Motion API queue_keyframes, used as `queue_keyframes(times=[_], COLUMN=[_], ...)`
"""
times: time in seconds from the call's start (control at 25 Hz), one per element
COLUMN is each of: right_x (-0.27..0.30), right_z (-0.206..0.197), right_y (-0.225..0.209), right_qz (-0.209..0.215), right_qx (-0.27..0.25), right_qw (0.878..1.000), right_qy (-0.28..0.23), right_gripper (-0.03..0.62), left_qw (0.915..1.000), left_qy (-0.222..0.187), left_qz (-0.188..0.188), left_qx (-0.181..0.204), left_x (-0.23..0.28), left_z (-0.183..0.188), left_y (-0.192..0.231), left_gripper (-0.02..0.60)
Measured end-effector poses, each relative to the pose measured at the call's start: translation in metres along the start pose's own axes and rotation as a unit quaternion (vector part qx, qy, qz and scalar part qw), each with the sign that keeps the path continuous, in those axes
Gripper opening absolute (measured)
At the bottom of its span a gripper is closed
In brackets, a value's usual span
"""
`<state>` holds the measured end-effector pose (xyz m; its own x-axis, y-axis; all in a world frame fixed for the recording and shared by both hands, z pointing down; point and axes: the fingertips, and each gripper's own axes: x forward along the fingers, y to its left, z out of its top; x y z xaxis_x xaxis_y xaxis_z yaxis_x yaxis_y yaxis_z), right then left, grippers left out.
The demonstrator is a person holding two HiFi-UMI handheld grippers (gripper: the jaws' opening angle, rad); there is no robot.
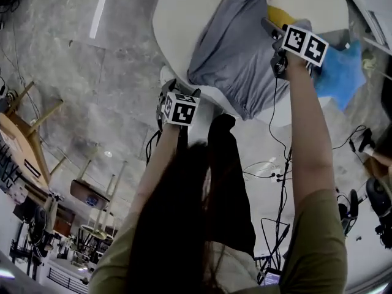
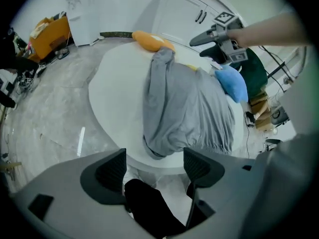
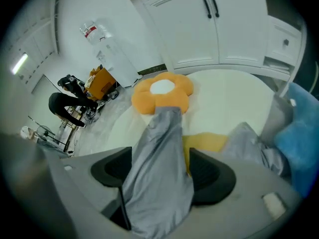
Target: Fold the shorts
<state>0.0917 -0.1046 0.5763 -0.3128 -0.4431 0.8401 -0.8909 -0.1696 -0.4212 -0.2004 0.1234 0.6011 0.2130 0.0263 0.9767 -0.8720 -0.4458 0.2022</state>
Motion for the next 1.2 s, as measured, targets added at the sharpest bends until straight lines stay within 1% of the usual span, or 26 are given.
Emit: queue_keyframes(times=[0.16,0.24,0.44,0.56,0.64,0.68,0.76,0.8,0.84,0.88,0.96,1.04,1.12,1.2], right_x=[0.062,0.088,0.142,0.159,0.166,0.167,0.166,0.164,0.162,0.159,0.153,0.147,0.138,0.125], right_z=[0.052,0.065,0.070,0.068,0.067,0.066,0.064,0.065,0.067,0.068,0.070,0.073,0.076,0.076], right_y=[0.033,0.043,0.051,0.038,0.028,0.023,0.015,0.014,0.014,0.015,0.019,0.025,0.031,0.035], right_qz=[-0.014,-0.029,-0.068,-0.105,-0.130,-0.141,-0.161,-0.168,-0.170,-0.169,-0.159,-0.141,-0.127,-0.114], right_qx=[-0.013,-0.015,0.018,0.034,0.043,0.046,0.041,0.036,0.031,0.028,0.029,0.026,0.015,0.007], right_qw=[1.000,0.999,0.997,0.994,0.991,0.989,0.986,0.985,0.985,0.985,0.987,0.990,0.992,0.993], right_qy=[0.001,0.005,0.016,0.017,0.013,0.012,0.011,0.009,0.007,0.005,0.000,-0.002,-0.002,-0.002], right_gripper=[0.364,0.363,0.356,0.356,0.351,0.333,0.234,0.204,0.142,0.105,0.011,0.009,0.009,0.008], left_qw=[0.9997,0.9992,0.9987,0.9982,0.9983,0.9983,0.9985,0.9985,0.9985,0.9983,0.9978,0.9978,0.9984,0.9989], left_qy=[0.007,0.014,0.032,0.037,0.037,0.037,0.034,0.032,0.032,0.033,0.038,0.039,0.033,0.025], left_qz=[-0.022,-0.032,-0.038,-0.044,-0.045,-0.044,-0.042,-0.042,-0.041,-0.041,-0.046,-0.047,-0.038,-0.029], left_qx=[-0.011,-0.021,-0.014,-0.017,-0.008,-0.002,0.008,0.014,0.020,0.025,0.027,0.025,0.024,0.026], left_x=[0.032,0.047,0.073,0.080,0.083,0.083,0.082,0.081,0.080,0.078,0.073,0.068,0.059,0.048], left_z=[0.010,0.009,0.007,0.008,0.010,0.009,0.007,0.006,0.006,0.005,0.002,0.001,0.001,-0.003], left_y=[0.002,-0.002,0.001,0.001,0.000,-0.001,-0.002,-0.002,-0.001,0.000,0.000,0.000,0.000,-0.006], left_gripper=[0.348,0.348,0.348,0.348,0.348,0.348,0.347,0.343,0.323,0.293,0.224,0.148,0.068,0.044])
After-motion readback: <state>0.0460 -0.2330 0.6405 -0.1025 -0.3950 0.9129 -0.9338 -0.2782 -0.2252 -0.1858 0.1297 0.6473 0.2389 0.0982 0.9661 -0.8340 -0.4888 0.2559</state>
